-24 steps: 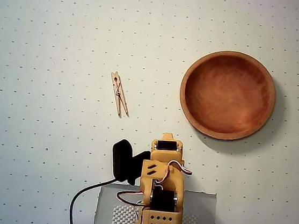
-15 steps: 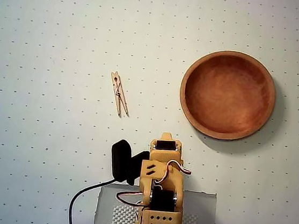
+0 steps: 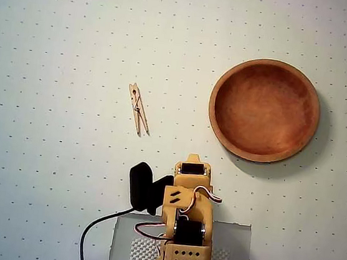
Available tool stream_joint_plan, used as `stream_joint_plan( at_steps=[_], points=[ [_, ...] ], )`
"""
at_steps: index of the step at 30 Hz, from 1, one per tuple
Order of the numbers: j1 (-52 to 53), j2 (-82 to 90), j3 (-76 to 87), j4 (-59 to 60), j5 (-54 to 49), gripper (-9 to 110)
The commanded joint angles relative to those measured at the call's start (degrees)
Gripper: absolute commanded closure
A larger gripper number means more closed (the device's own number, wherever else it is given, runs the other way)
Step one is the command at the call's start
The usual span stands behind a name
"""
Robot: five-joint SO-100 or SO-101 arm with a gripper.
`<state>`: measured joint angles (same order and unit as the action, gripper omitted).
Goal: Grasp a clothespin and put it in the bowl.
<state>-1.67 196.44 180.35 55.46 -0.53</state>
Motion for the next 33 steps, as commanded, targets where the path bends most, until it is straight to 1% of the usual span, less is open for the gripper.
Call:
stream_joint_plan(
  at_steps=[1, 10, 14, 18, 22, 26, 33],
  points=[
    [-0.1, 0.4, -1.2, 0.0, 0.5, 104],
    [-0.5, 0.4, -1.1, -0.8, 1.0, 104],
    [-2.3, 0.4, -3.8, 0.1, 0.4, 104],
    [-2.3, 0.4, -11.2, 0.1, -0.8, 104],
    [-2.0, -1.7, -21.8, 0.2, -7.2, 104],
    [-1.8, -12.2, -34.0, 0.2, -11.3, 104],
    [-1.8, -36.3, -55.9, 0.2, -12.6, 104]
  ],
)
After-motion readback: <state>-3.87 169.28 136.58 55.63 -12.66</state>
